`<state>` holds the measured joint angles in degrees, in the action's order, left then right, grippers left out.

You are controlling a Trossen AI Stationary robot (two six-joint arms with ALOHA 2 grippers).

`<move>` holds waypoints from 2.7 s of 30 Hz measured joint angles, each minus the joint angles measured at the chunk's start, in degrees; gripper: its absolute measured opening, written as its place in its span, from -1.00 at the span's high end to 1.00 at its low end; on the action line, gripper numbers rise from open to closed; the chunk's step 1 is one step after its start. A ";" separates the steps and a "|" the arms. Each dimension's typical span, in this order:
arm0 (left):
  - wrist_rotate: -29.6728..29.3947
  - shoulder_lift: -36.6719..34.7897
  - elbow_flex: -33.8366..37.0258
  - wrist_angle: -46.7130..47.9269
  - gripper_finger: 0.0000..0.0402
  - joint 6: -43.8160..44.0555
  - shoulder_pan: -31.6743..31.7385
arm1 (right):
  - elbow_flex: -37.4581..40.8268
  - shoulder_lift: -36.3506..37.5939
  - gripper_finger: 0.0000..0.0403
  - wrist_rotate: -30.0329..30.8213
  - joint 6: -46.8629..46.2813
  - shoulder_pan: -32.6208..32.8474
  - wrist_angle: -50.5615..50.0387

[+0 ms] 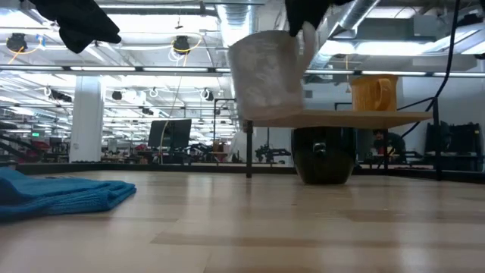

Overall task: Stack small to large cups/mugs on shelf
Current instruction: Put the gray mug on the shelf

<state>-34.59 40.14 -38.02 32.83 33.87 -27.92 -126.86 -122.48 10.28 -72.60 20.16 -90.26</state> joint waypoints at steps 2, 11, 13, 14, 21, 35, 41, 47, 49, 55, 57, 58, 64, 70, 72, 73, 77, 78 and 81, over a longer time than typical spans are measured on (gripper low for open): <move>0.00 0.00 0.00 0.53 0.59 0.00 -0.02 | -1.07 0.26 0.66 1.40 0.94 -0.60 0.56; 3.27 0.00 0.00 1.34 0.59 0.01 -0.02 | -1.39 3.51 0.66 5.88 4.17 -4.36 0.25; 3.45 0.01 0.00 1.34 0.59 0.02 -0.02 | -1.32 4.78 0.66 6.73 5.45 -5.20 0.14; 3.45 0.00 0.00 1.32 0.59 0.02 -0.01 | -1.29 5.40 0.66 6.60 6.40 -5.64 0.25; 3.98 1.49 -0.02 1.30 0.59 0.22 -0.02 | -1.32 10.63 0.66 8.96 9.15 -8.99 0.23; 4.36 9.52 -0.02 0.27 0.59 2.78 -0.04 | -1.32 19.86 0.66 14.39 10.10 -17.71 0.18; 3.81 9.09 -0.02 -1.50 0.59 2.76 -0.04 | -1.32 20.38 0.66 12.78 13.31 -22.70 0.25; 3.91 5.61 -0.02 -1.08 0.59 2.78 -0.12 | 2.51 22.29 0.66 10.84 16.01 -27.49 0.35; 3.93 4.37 -0.02 -0.31 0.59 2.79 -0.37 | 5.99 24.13 0.66 10.71 15.55 -28.81 0.25; 3.87 1.76 -0.02 -0.12 0.59 1.99 -1.32 | 18.32 32.06 0.66 10.61 10.87 -31.47 0.20; 3.81 1.37 -0.02 -0.12 0.59 1.38 -1.40 | 21.32 34.14 0.66 10.58 8.95 -31.65 0.11; 3.76 1.30 -0.02 -0.14 0.59 1.08 -1.40 | 22.72 35.03 0.66 10.58 8.03 -31.58 0.23; 3.67 1.31 -0.02 -0.14 0.59 0.66 -1.38 | 27.11 37.41 0.66 10.35 6.26 -31.56 1.61; 3.67 1.32 -0.02 -0.14 0.59 0.39 -1.38 | 27.51 36.00 0.66 10.06 8.98 -33.08 4.38; 3.71 1.31 -0.02 -0.14 0.59 0.41 -1.38 | 27.59 35.15 0.66 9.05 10.76 -34.43 6.84; 3.75 1.31 -0.02 -0.14 0.59 0.54 -1.38 | 27.59 34.77 0.66 8.37 11.58 -34.99 7.74; 4.22 1.31 -0.02 -0.14 0.59 0.90 -1.38 | 27.54 32.74 0.66 6.32 13.64 -36.92 8.10; 4.37 1.31 -0.02 -0.14 0.59 0.92 -1.38 | 27.57 32.19 0.66 6.20 13.99 -37.28 8.06; 4.55 1.32 -0.02 -0.14 0.59 0.95 -1.38 | 27.57 31.17 0.66 6.29 14.22 -37.86 8.00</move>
<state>-30.04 41.46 -38.04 32.69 34.82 -29.30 -99.29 -91.31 16.57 -58.38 -17.70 -82.26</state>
